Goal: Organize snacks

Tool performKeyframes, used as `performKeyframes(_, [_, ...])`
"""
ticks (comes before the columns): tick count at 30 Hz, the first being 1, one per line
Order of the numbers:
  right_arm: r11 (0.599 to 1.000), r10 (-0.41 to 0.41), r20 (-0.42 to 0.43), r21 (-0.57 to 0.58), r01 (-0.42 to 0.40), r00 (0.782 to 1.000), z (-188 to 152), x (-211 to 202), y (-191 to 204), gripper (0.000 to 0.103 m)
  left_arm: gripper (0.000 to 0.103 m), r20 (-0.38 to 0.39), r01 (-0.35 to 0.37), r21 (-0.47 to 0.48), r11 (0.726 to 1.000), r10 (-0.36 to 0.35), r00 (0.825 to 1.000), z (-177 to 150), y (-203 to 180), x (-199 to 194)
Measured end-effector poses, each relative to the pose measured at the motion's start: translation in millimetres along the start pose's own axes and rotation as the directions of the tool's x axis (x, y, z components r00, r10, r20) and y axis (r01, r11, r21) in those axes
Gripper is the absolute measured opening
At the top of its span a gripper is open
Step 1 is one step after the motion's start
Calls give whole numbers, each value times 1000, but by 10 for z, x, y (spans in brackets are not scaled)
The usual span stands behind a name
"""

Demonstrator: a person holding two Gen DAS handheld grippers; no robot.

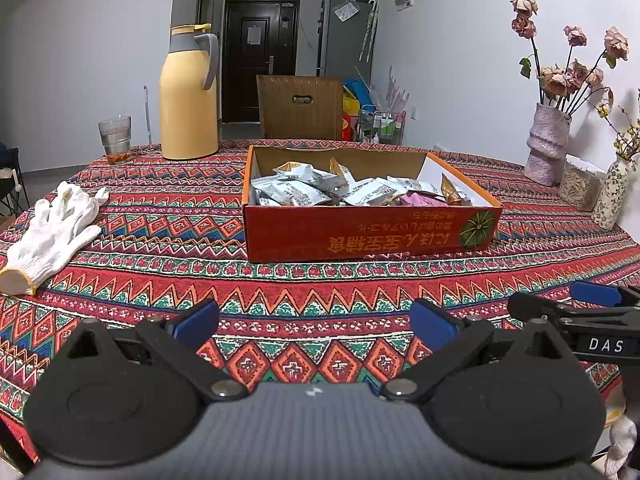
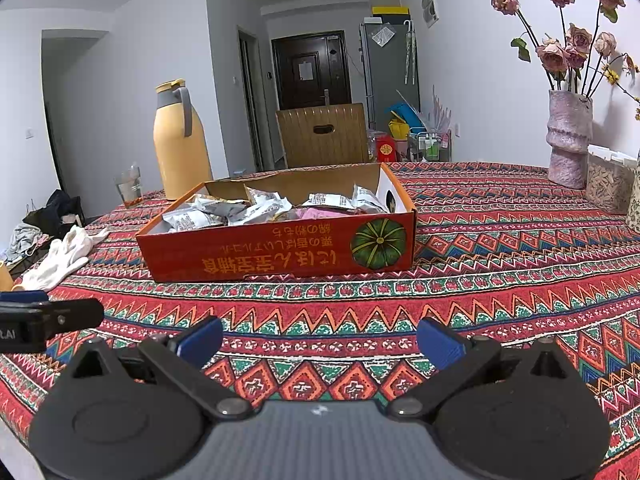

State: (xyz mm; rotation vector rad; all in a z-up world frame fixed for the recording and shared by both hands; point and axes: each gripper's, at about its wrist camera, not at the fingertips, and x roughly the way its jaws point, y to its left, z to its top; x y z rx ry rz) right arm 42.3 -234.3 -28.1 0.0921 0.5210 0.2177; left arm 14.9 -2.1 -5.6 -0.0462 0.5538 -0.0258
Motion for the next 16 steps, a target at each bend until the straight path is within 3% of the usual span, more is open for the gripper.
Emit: performKeyframes(16, [1000, 1, -3, 0, -1, 1000, -15, 5, -2, 103, 103, 0, 22, 9, 1000, -22, 1000, -11, -30, -10])
